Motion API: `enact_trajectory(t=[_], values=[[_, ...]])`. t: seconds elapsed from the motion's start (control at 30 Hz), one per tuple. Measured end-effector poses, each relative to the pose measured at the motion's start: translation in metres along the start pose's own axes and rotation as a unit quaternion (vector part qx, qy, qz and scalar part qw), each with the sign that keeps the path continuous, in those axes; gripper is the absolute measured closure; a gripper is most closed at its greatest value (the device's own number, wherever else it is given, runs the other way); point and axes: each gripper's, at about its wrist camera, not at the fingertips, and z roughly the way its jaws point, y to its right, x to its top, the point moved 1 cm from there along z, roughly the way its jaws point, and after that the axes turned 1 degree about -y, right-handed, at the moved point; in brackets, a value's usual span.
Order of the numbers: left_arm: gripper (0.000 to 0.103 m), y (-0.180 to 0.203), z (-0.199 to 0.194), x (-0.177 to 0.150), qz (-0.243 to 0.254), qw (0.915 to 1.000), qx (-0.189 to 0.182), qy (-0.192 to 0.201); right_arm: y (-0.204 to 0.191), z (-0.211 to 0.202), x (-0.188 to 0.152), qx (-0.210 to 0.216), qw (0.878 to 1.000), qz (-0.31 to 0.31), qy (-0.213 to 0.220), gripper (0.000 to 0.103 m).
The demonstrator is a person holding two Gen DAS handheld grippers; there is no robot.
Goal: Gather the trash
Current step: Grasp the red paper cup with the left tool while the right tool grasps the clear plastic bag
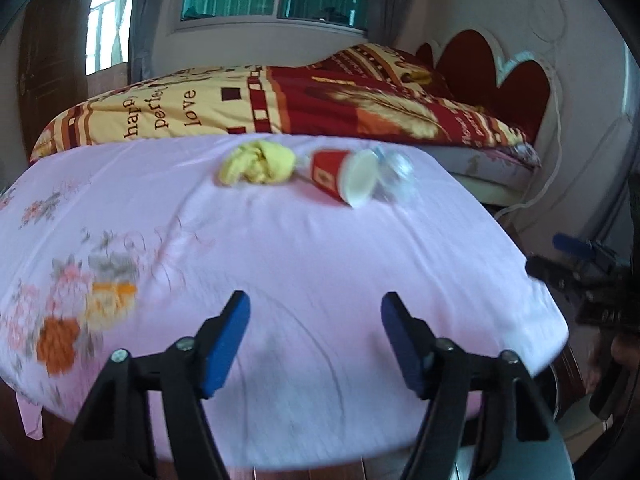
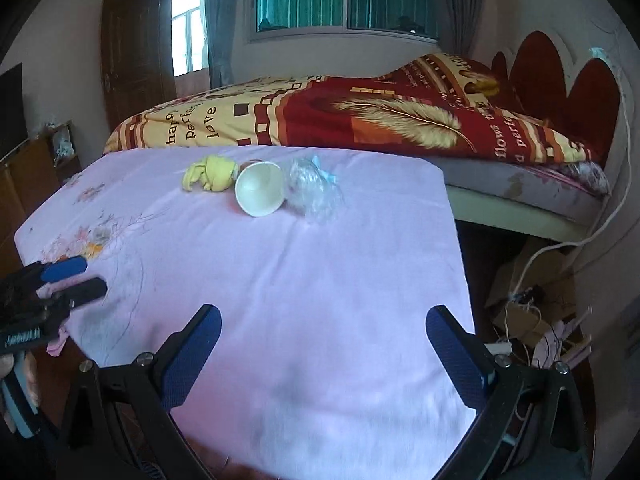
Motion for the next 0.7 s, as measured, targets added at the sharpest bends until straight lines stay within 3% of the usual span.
enact_trajectory(t=[0.07,0.1,0.23,0.43,0.67,0.7], values=[[0.038,0.000,0.014,0.016,0.007,0.9999,0.007,0.005,0.001,0.017,0.011,-0.005,1.000,-0.008,-0.005,0.025],[0.040,0.001,0.023,0.023,0.009,0.9999,0.004,0.003,0.003,0.029,0.017,-0.002,1.000,-0.008,-0.013,0.029],[0.053,0.009,0.054,0.042,0.018,0.9998,-0.003,-0.005,0.009,0.064,0.041,0.015,1.000,-0.002,-0.019,0.030],[0.053,0.027,0.104,0.065,0.023,0.9990,-0.029,-0.025,0.012,0.112,0.065,0.022,0.998,-0.016,-0.048,0.032],[0.053,0.035,0.148,0.082,0.024,0.9974,-0.046,-0.050,0.011,0.152,0.065,0.034,0.995,-0.040,-0.079,0.032],[0.057,0.033,0.153,0.083,0.026,0.9971,-0.043,-0.056,0.009,0.155,0.066,0.036,0.995,-0.042,-0.080,0.032]])
